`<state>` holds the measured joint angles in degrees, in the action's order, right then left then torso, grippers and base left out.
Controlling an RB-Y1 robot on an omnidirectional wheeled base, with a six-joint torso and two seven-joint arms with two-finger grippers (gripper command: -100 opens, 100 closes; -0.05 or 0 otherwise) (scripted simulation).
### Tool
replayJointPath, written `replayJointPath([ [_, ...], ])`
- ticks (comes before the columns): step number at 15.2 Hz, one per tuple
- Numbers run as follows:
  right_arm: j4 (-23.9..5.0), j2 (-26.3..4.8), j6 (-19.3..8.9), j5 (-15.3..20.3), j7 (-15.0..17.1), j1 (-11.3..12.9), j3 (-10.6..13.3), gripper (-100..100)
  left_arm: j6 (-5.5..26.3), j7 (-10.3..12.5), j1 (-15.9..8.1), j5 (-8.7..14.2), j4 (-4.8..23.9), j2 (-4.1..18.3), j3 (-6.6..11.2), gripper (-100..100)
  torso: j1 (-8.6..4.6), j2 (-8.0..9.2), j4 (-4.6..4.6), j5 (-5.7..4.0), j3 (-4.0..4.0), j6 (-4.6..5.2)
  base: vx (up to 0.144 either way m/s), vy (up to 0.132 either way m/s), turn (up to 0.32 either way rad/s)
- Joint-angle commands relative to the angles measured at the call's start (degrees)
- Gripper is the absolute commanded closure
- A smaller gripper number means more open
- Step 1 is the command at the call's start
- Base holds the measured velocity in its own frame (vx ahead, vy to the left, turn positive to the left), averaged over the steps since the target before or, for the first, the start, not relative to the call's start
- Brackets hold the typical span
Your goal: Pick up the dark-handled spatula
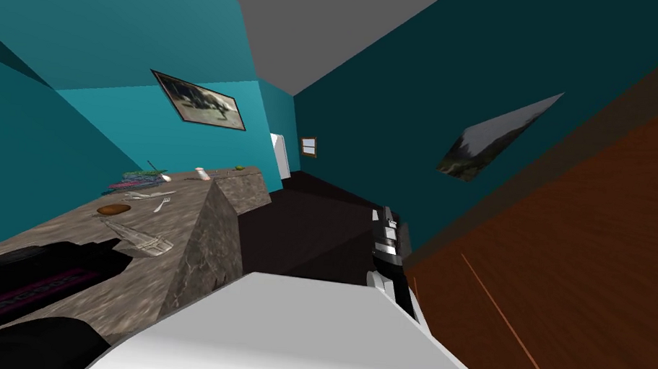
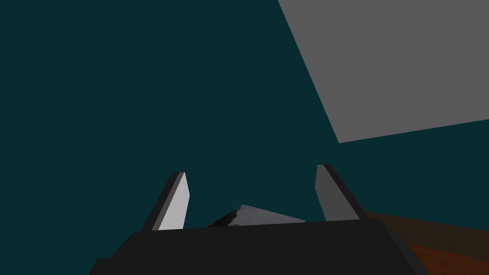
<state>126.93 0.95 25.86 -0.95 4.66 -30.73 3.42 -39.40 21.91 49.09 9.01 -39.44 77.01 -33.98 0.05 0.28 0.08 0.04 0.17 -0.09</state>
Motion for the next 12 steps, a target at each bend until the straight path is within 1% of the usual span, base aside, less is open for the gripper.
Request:
replayJointPath([
  [1,0.0,0.0,0.0,0.0,0.0,0.0,0.0,0,1.3,1.0,0.0,-0.1,-1.9,1.6,-0.03,100,0.0,0.0,0.0,0.0,0.0,0.0,-0.048,-0.008,0.108],
  [3,0.0,0.0,0.0,0.0,0.0,0.0,0.0,0,3.2,2.2,0.4,0.1,-5.1,4.6,0.22,100,-0.04,0.09,0.03,0.02,0.06,0.02,-0.054,-0.014,0.085],
  [4,0.0,0.0,0.0,0.0,0.0,0.0,0.0,0,3.2,2.2,0.4,0.1,-5.6,4.6,0.22,100,-0.06,0.12,0.02,-0.02,0.07,0.01,-0.049,-0.008,0.055],
  [5,0.0,0.0,0.0,0.0,0.0,0.0,0.0,0,4.2,2.8,0.7,0.2,-7.5,6.0,0.35,100,-0.07,0.12,0.03,0.0,0.07,0.0,-0.044,-0.004,0.057],
  [6,0.0,0.0,0.0,0.0,0.0,0.0,0.0,0,4.2,2.8,0.7,0.2,-7.5,6.0,0.35,100,-0.05,0.11,0.03,0.01,0.07,0.01,-0.036,-0.007,0.044],
  [7,0.0,0.0,0.0,0.0,0.0,0.0,0.0,0,5.2,3.4,0.9,0.3,-9.3,7.5,0.48,100,-0.05,0.09,0.03,0.01,0.06,0.01,-0.033,-0.01,0.06],
  [8,0.0,0.0,0.0,0.0,0.0,0.0,0.0,0,5.2,3.4,0.9,0.3,-9.3,7.5,0.48,100,-0.06,0.08,0.02,0.0,0.05,0.01,-0.031,-0.011,0.045],
  [10,0.0,0.0,0.0,0.0,0.0,0.0,0.0,0,7.2,4.5,1.4,0.4,-12.7,10.4,0.74,100,-0.08,0.06,0.02,0.01,0.04,0.0,-0.034,-0.01,0.079],
  [11,0.0,0.0,0.0,0.0,0.0,0.0,0.0,0,7.2,4.5,1.4,0.4,-13.0,10.4,0.74,100,-0.08,0.06,0.02,0.0,0.04,0.02,-0.038,-0.008,0.059],
  [12,0.0,0.0,0.0,0.0,0.0,0.0,0.0,0,8.1,5.1,1.6,0.5,-14.9,11.8,0.87,100,-0.07,0.06,0.02,0.01,0.04,0.02,-0.033,-0.003,0.058],
])
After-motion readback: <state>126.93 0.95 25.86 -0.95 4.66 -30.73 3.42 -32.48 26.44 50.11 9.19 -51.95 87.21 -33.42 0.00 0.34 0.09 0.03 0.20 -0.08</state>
